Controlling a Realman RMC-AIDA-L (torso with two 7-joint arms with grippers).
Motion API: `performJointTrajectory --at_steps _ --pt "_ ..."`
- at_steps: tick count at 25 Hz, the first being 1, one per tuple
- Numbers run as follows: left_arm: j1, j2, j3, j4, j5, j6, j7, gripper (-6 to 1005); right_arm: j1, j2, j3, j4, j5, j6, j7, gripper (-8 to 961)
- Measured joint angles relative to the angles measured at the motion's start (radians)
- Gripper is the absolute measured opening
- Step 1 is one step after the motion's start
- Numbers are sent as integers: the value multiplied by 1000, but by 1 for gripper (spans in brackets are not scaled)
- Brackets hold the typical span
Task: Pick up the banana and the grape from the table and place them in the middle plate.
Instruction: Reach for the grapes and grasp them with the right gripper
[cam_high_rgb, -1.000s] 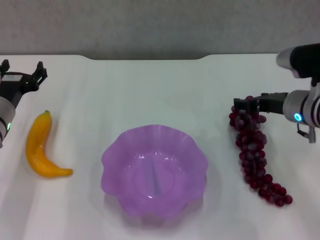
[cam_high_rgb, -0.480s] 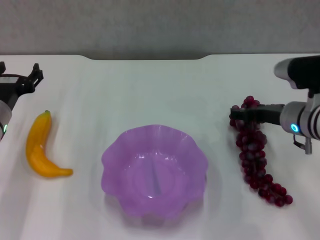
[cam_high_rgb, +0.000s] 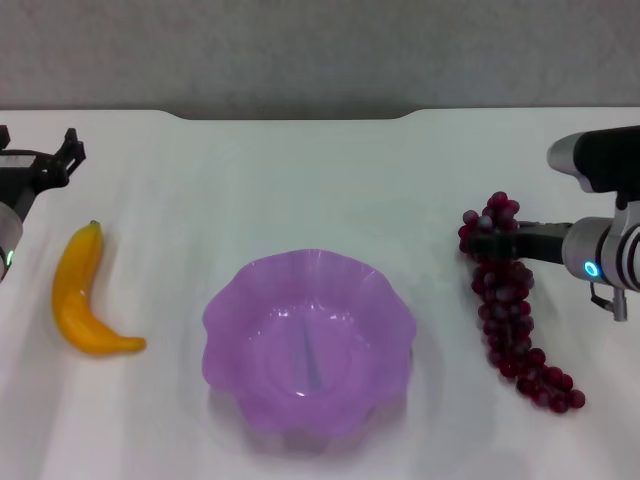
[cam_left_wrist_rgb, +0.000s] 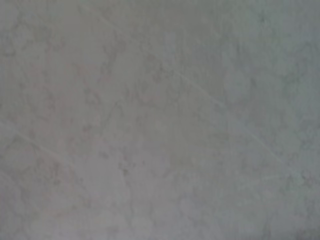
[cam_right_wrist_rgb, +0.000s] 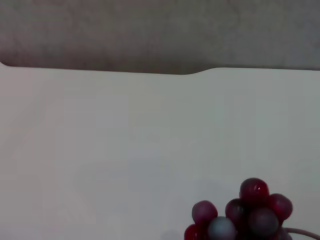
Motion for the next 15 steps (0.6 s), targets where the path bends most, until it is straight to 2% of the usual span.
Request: performJointTrajectory --at_steps 8,15 --pt "-1 -3 0 0 1 0 0 896 5 3 -11 34 1 -16 -4 879" --pt "-2 -4 0 0 1 0 0 896 22 5 -63 60 7 -68 -1 878"
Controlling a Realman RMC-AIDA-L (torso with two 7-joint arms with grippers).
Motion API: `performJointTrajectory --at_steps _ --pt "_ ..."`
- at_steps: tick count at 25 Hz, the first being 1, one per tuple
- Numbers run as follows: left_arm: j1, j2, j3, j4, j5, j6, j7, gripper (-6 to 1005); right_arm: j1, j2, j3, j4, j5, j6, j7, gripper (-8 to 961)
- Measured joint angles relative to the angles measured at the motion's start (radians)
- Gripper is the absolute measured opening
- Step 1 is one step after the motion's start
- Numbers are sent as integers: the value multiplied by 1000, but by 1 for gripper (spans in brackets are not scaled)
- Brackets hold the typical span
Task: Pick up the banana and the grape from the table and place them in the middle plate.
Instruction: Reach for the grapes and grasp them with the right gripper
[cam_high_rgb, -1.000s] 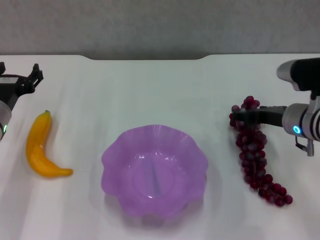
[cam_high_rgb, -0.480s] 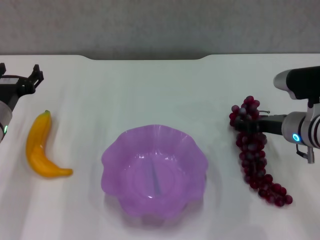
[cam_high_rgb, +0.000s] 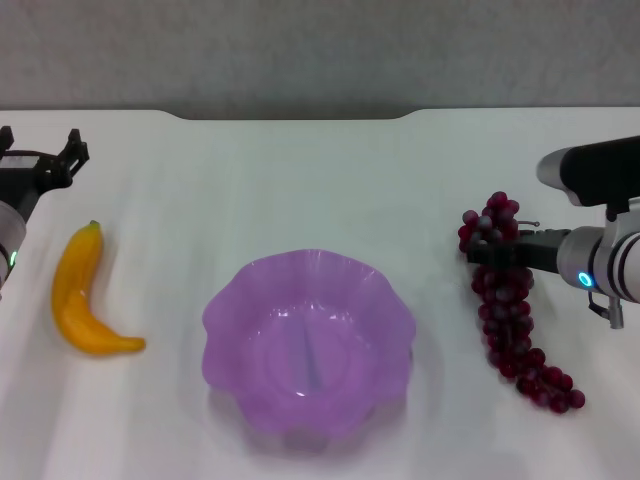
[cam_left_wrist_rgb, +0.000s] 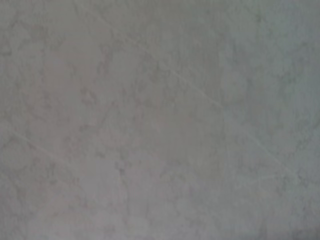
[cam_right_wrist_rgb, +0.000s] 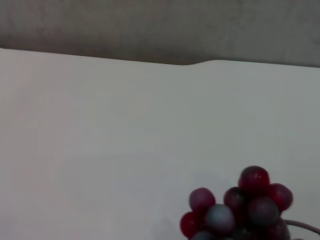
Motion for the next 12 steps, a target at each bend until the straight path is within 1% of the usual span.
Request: performJointTrajectory --at_steps 5,12 --pt "0 -1 0 0 0 0 0 896 19 1 -47 7 2 -18 2 878" --pt "-1 -1 0 0 1 0 0 896 13 4 -82 11 18 -59 2 877"
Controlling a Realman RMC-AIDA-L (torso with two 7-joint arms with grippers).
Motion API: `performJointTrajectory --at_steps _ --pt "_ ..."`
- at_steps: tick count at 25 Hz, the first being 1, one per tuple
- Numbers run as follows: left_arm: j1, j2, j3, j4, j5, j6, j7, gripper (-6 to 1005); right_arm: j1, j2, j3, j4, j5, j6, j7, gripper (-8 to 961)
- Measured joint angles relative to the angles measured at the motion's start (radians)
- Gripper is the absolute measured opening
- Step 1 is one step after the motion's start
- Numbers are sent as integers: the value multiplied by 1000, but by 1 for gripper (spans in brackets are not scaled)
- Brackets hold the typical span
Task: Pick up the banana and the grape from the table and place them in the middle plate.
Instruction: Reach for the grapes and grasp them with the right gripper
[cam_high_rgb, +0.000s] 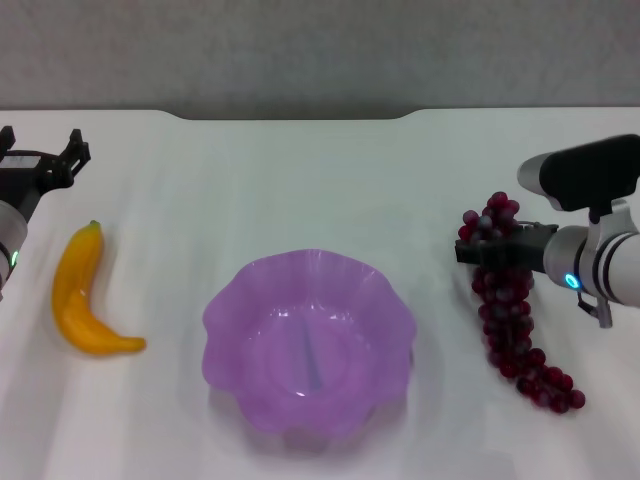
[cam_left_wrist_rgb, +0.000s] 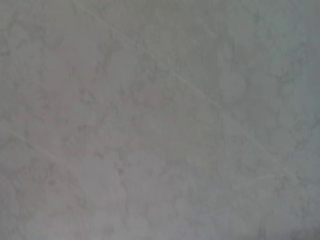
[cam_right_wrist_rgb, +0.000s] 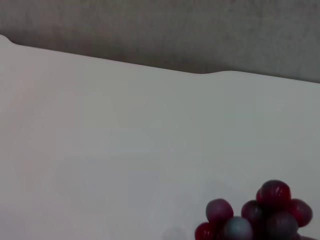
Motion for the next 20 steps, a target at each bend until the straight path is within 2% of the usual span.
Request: performJointTrajectory --at_steps 6,20 --pt "2 0 0 0 0 0 0 896 5 -2 -81 45 111 -38 -4 877" --pt "-1 0 0 0 0 0 0 896 9 -1 -94 93 116 -73 -2 876"
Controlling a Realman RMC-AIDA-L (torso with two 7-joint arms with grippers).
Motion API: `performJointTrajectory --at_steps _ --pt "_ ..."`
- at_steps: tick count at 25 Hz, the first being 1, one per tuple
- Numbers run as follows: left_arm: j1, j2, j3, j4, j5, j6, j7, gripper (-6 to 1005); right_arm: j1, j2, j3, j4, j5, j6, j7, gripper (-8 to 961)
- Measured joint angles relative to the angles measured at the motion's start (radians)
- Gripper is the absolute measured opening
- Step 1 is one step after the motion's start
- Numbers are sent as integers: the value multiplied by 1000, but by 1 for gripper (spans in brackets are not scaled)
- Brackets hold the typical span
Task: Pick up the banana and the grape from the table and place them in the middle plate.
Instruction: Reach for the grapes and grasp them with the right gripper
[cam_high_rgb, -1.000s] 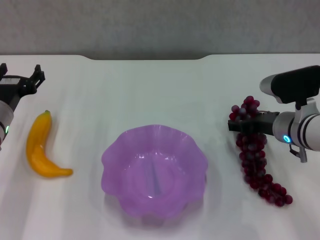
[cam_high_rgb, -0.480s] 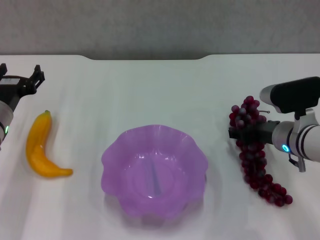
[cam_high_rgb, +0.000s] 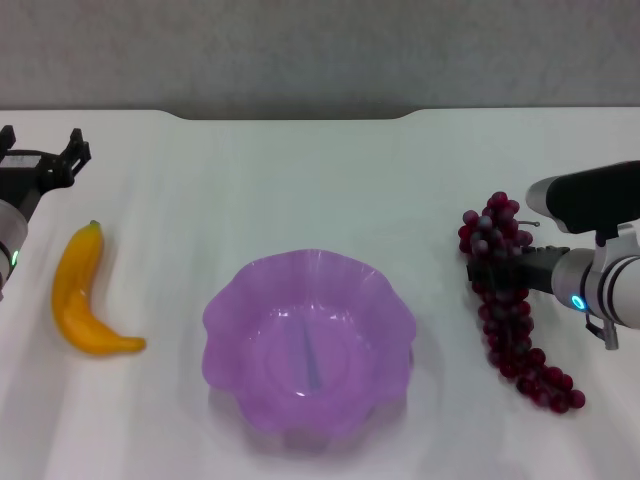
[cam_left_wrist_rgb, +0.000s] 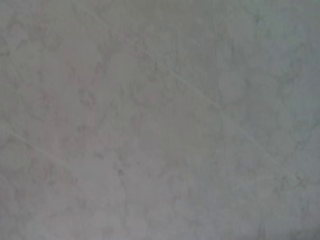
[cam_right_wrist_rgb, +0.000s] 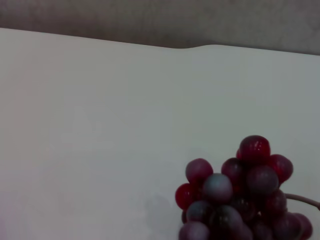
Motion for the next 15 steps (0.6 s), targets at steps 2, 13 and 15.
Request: performJointTrajectory --at_steps 2,13,15 --pt "-1 0 0 0 0 0 0 896 0 1 -2 6 0 -1 0 875" --pt "-3 -1 2 3 0 0 0 896 0 2 -18 12 8 -33 17 798" --pt "-3 -1 2 3 0 0 0 896 0 2 -23 12 14 -36 18 712"
